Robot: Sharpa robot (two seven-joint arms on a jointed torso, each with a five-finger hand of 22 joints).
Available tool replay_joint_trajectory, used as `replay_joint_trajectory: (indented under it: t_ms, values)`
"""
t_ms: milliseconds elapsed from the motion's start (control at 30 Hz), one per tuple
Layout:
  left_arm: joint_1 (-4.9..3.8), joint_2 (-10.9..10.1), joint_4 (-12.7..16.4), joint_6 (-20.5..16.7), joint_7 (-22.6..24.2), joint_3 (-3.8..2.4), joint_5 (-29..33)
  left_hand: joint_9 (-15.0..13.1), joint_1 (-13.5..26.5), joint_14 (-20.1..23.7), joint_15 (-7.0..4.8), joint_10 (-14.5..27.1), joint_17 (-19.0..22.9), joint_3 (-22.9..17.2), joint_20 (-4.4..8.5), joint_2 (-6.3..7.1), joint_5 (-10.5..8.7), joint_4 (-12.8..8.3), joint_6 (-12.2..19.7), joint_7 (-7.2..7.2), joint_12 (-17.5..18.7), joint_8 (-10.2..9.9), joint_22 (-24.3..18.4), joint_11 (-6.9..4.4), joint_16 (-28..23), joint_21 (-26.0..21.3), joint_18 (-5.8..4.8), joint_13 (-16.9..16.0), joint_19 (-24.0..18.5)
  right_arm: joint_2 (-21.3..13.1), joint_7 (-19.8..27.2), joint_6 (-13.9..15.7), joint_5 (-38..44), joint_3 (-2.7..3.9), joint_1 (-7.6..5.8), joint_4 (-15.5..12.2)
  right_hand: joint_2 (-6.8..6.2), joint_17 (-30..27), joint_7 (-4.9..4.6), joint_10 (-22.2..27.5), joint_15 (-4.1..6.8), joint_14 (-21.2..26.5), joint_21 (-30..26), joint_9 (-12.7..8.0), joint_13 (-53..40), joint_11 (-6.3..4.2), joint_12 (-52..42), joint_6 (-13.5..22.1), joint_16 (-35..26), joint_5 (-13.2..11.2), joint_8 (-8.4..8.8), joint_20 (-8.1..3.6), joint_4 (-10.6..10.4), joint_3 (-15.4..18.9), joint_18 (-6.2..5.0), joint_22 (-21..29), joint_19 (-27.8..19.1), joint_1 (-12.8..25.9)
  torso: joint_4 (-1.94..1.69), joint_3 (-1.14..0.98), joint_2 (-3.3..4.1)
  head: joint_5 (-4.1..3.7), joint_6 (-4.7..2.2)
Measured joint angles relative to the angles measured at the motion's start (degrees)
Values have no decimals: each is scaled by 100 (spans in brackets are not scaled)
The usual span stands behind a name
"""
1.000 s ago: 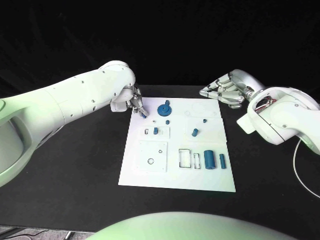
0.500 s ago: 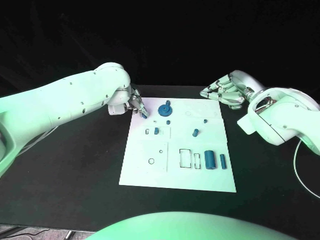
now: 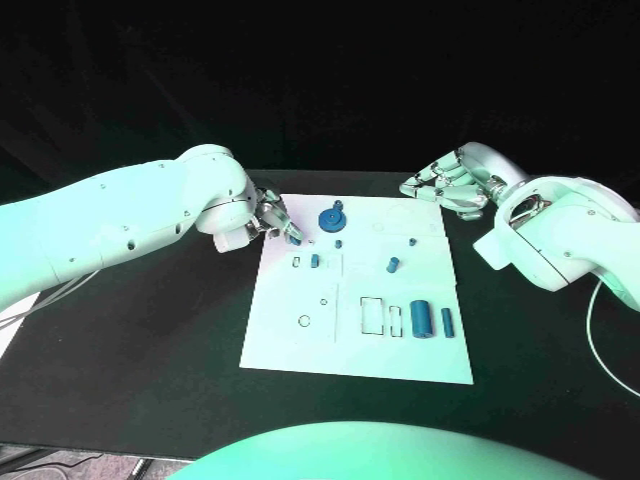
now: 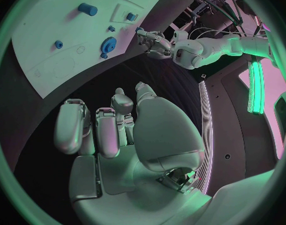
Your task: Assemble the parts on the task board
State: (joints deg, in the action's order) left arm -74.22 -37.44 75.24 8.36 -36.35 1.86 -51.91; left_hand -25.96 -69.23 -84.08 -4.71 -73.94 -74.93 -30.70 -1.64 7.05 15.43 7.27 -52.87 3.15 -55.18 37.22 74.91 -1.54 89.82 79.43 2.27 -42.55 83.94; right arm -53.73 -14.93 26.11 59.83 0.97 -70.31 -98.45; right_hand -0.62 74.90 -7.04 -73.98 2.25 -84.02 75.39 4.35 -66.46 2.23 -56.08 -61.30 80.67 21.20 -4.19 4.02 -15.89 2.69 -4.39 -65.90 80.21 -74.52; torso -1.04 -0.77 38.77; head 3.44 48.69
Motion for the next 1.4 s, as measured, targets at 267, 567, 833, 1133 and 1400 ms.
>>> replay_joint_trajectory:
  t_ms: [267, 567, 833, 1133, 1400]
  values:
    - [154, -148, 250, -131, 25, 29, -224, 0, 22, 0, 0, -30, 1, -6, 20, 22, 16, -6, -17, 0, -40, 25, 0, -11, 0, 23, 0, -51, 21, 7, 0, -12, -4, -7, 14, 10, 0, 5, 0, 0, 0, 0, 0, 0, 0, 0, 0, 0, 0, 0, 0, 0, 0, 0, 0, 0, 0, 0, 6, 4, 2, 18, 19]
    - [261, -133, 268, -136, 37, 45, -492, -8, 67, 0, 0, -50, 1, -43, 20, 68, 16, -43, -17, 1, -40, 24, -1, -31, 0, 23, 0, -61, 21, 18, 4, -21, -6, -10, 25, 14, 0, 4, 0, 0, 0, 0, 0, 0, 0, 0, 0, 0, 0, 0, 0, 0, 1, -1, 0, 0, 0, 0, 12, 0, 7, 36, 22]
    - [289, -93, 240, -85, 24, 38, -608, -9, 83, 0, 0, -50, 2, -64, 20, 83, 16, -65, -36, -18, -43, 24, 0, -31, 0, 23, 0, -65, 21, 20, 8, -22, -8, -11, 30, 15, 0, 3, 0, 0, 0, 0, 1, -1, 0, 0, 0, 0, 0, -1, 0, 0, 1, -1, 0, -1, 0, 0, 15, 0, 9, 44, 38]
    - [294, -78, 232, 40, 18, 33, -661, -4, 102, 0, 0, -50, 2, -82, 20, 102, 15, -83, -37, -19, -64, 20, -1, -31, 0, 23, 0, -85, 21, 24, 10, -23, -10, -11, 33, 14, 0, 3, 0, 0, 0, 0, 1, -1, -1, 0, 0, 0, 0, -1, 0, 0, 1, -1, 0, -1, 0, 0, 13, -4, 9, 48, 56]
    - [299, -76, 234, 196, -1, 32, -679, -26, 101, 0, 1, -49, 2, -88, 20, 100, 11, -90, -37, -18, -64, 50, -1, -30, 0, 22, 1, -85, 20, 21, 11, -26, -12, -11, 34, 12, 0, 2, 0, 0, 0, 0, 1, -1, -1, 0, 0, 0, 0, -1, 0, 0, 1, -1, 0, -1, 0, 0, 14, -4, 11, 51, 68]
